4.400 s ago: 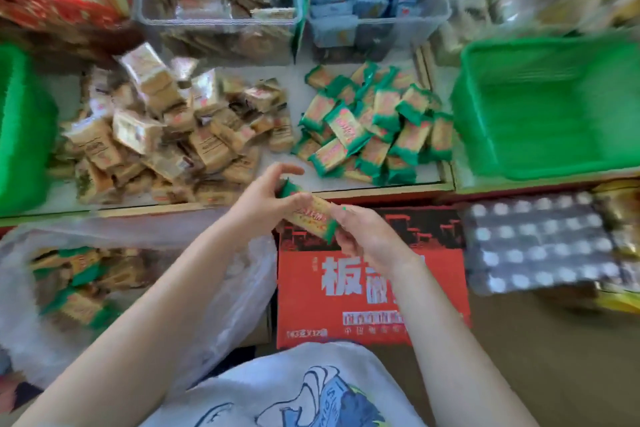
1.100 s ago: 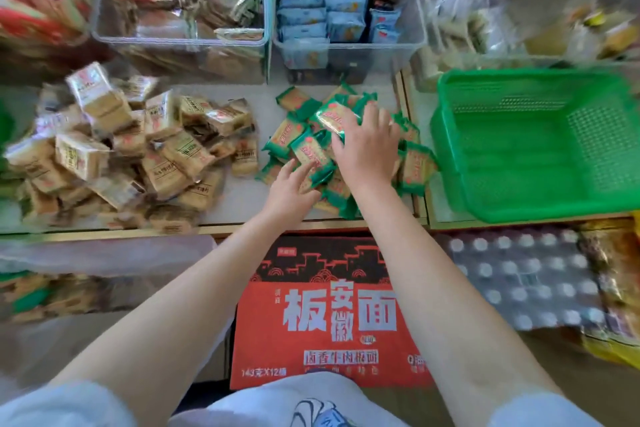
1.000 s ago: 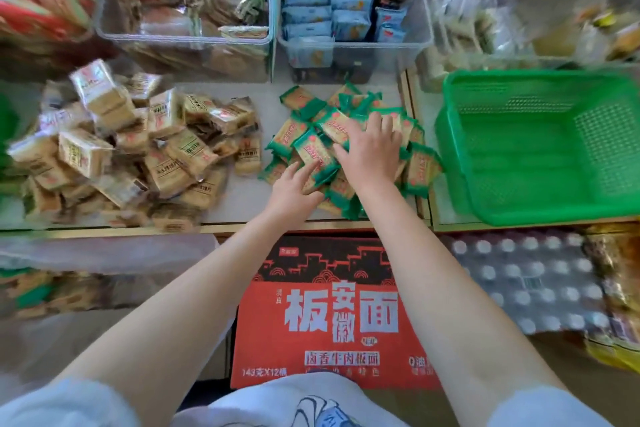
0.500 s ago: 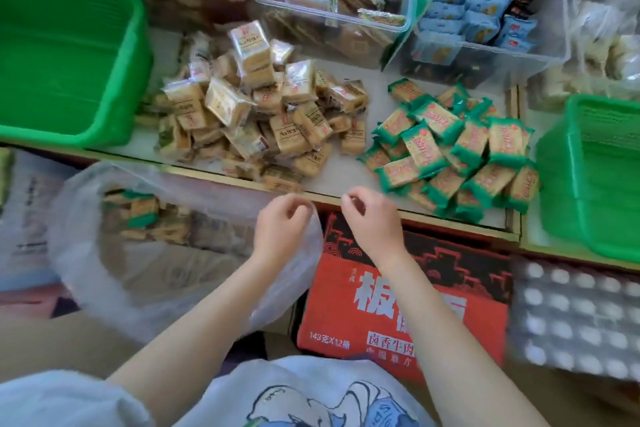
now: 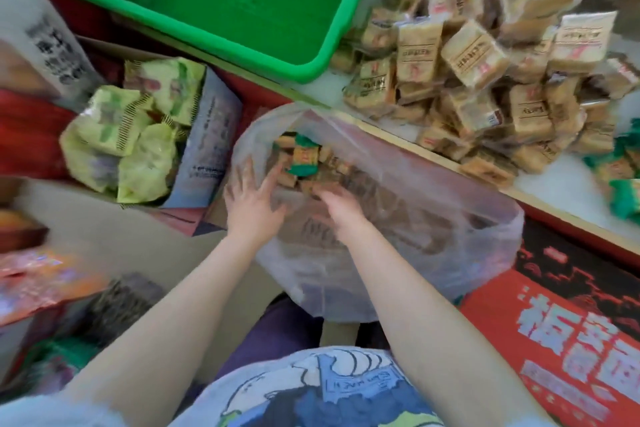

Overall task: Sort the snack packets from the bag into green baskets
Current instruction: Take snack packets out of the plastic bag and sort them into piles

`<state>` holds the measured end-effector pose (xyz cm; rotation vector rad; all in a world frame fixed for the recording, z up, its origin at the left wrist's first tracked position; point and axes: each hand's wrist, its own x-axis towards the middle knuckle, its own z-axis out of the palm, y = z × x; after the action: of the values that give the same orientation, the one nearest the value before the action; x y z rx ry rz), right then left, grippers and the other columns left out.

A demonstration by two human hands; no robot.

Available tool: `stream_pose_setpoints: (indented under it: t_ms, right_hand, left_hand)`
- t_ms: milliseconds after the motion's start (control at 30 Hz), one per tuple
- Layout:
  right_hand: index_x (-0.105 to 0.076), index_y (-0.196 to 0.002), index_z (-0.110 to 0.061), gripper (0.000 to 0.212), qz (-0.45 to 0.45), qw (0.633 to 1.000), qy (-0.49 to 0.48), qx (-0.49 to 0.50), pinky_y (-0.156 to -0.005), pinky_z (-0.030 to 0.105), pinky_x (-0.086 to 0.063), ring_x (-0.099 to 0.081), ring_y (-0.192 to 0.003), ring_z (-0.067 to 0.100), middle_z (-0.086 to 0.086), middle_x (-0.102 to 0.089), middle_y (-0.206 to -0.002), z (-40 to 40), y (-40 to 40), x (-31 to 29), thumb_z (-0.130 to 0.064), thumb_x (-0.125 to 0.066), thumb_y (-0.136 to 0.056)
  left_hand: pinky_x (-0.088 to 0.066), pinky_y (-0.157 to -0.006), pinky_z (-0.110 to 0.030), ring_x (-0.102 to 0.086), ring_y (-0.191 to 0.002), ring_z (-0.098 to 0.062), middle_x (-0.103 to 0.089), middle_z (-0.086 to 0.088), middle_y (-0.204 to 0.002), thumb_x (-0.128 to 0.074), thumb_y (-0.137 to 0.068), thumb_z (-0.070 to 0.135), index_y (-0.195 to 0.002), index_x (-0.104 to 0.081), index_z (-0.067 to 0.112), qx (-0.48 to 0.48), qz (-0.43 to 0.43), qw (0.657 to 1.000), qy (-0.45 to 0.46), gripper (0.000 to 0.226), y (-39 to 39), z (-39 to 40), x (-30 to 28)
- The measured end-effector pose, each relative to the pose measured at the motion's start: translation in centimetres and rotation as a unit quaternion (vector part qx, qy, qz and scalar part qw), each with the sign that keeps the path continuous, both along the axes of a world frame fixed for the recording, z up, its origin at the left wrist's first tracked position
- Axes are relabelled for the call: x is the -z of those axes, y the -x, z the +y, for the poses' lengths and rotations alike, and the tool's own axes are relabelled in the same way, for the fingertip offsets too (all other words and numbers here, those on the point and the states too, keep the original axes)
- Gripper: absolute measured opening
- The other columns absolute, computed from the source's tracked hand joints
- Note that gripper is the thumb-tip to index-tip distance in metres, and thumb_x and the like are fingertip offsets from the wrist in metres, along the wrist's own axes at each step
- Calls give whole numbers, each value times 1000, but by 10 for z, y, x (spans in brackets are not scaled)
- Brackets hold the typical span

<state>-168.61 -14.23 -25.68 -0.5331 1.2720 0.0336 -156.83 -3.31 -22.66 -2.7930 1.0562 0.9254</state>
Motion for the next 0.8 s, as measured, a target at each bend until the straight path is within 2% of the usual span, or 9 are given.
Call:
stream_pose_setpoints:
  t_ms: [100, 233, 267, 367, 467, 533, 633, 733, 800]
  right_hand:
    - [-58, -127, -7, 32, -32, 995, -43, 82, -99, 44, -52, -67, -89, 21, 7, -68, -100, 1, -36, 11, -21, -63, -99]
    - [-58, -126, -7, 41, 11, 993, -29, 113, -71, 35, -62, -74, -83, 23, 12, -73, -109, -4, -63, 19, -32, -69, -95]
    - [-59, -125, -9, 40, 21, 994, -20, 104, -68, 34, -62, -74, -82, 22, 12, -73, -108, -3, -63, 16, -34, -69, -95]
    - [-62, -116, -11, 28, 41, 999, 13, 30, -73, 35, -61, -72, -82, 23, 11, -74, -100, 8, -37, -9, -30, -68, -96]
    - [-65, -117, -8, 27, 18, 995, 63, -70, -71, 33, -60, -72, -78, 23, 12, -75, -97, 20, 17, -45, -24, -68, -96]
    - [-67, -118, -6, 26, -17, 989, 97, -113, -74, 36, -58, -71, -73, 20, 10, -75, -94, 18, 51, -69, -20, -67, -96]
    - [-70, -110, -13, 16, -77, 976, 140, -146, -77, 37, -58, -70, -74, 17, 7, -76, -92, -2, 91, -106, -18, -66, -96]
    - [-69, -111, -12, 16, -111, 965, 184, -149, -69, 25, -56, -70, -78, 13, 3, -76, -91, -26, 130, -137, -16, -65, -96]
    - [-67, -115, -8, 20, -117, 965, 212, -101, -67, 22, -55, -70, -78, 12, 3, -75, -92, -38, 162, -151, -14, -63, -97]
  left_hand:
    - [-7, -121, -58, 10, -154, -28, 10, -1, -168, -59, -92, 38, -156, -11, 49, 18, 36, 999, 26, 81, -13, 7, 5]
    - [-11, -122, -56, 7, -154, -26, 5, 0, -168, -62, -88, 33, -156, -15, 46, 16, 66, 996, 54, 84, -25, 19, 3]
    - [-12, -122, -55, 5, -154, -26, 4, 0, -168, -62, -88, 32, -156, -16, 46, 15, 74, 995, 59, 84, -26, 20, 1]
    - [-20, -120, -54, -5, -154, -30, -4, -2, -168, -58, -92, 31, -157, -21, 41, -6, 108, 992, 71, 76, -26, 21, -6]
    - [-29, -115, -45, -28, -146, -29, -33, -10, -158, -53, -100, 36, -154, -37, 26, -78, 150, 981, 99, 57, -14, 18, -18]
    - [-36, -108, -35, -44, -134, -20, -53, -2, -139, -58, -98, 42, -143, -51, 18, -131, 191, 963, 138, 51, 1, 10, -35]
    - [-49, -86, -15, -65, -108, -10, -68, 12, -110, -69, -92, 35, -118, -64, 23, -204, 317, 899, 223, 28, 31, -16, -76]
    - [-59, -85, -31, -72, -99, -22, -75, -5, -105, -72, -91, 21, -107, -68, 19, -224, 421, 845, 242, 17, 66, -53, -114]
    - [-61, -84, -36, -74, -95, -25, -76, -10, -103, -73, -90, 17, -104, -69, 16, -213, 441, 839, 236, 14, 93, -81, -132]
